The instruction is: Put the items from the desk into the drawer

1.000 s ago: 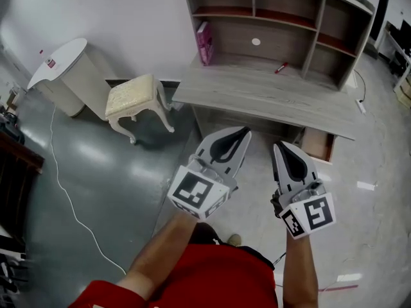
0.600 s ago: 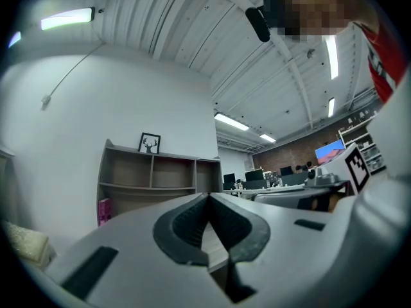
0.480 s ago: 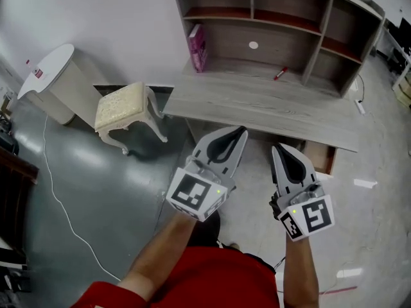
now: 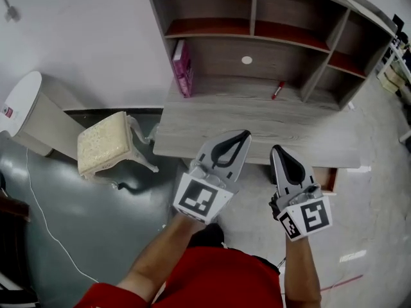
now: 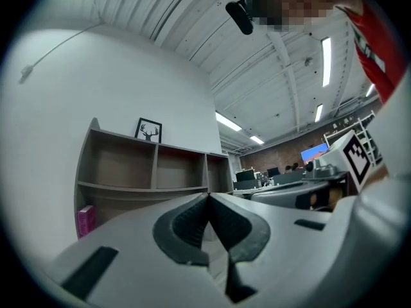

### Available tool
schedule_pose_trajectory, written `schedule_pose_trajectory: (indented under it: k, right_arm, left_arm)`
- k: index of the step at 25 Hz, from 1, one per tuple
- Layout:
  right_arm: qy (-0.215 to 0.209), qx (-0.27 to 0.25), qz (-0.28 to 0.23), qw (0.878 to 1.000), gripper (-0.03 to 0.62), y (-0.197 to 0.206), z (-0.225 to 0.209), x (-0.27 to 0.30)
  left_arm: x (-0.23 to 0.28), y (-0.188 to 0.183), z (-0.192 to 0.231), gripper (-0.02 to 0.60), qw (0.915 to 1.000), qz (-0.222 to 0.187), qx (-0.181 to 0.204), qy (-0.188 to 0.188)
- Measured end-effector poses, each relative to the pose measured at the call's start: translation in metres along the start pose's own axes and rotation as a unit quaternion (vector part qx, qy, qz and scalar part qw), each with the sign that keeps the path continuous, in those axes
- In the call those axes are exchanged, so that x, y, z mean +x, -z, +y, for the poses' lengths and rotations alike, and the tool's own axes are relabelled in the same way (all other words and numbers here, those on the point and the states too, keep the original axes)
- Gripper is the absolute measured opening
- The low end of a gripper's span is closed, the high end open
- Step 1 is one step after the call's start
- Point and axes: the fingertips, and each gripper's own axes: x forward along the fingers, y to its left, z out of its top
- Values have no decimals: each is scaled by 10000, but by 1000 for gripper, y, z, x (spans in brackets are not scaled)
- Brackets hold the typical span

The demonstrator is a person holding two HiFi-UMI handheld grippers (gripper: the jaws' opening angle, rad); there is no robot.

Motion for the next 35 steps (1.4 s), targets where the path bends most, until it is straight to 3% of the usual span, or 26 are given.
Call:
schedule_pose_trajectory:
  k: [11, 19, 27, 35]
  right_arm:
    - [994, -30, 510, 9937, 3, 36, -48, 106]
    - [1667, 68, 888, 9820, 5, 76, -120, 145]
    - [2030, 220, 1324, 9699, 6, 135, -197, 184]
    - [2262, 572, 1899, 9537, 106, 203, -272, 223]
  left_arm:
    - [65, 41, 92, 8, 9986, 39, -43, 526]
    - [118, 74, 124, 8, 9986, -61, -178, 485]
    - [178, 111, 143, 8, 9988, 170, -199, 412]
    - [237, 139, 155, 8, 9983, 454, -234, 293]
